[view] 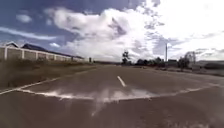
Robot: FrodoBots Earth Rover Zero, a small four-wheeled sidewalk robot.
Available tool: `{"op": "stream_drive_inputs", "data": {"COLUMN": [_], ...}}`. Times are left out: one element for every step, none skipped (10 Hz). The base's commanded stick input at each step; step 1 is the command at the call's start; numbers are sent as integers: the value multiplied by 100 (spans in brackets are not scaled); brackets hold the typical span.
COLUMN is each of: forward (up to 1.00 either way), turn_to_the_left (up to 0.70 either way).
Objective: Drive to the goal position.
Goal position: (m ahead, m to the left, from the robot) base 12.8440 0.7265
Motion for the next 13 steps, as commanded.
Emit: {"op": "stream_drive_inputs", "data": {"forward": [100, 100, 100, 100, 100, 100, 100, 100, 100, 100, 100, 100, 100], "turn_to_the_left": [0, 0, 0, 0, 0, 0, 0, 0, 0, 0, 0, 0, 0]}}
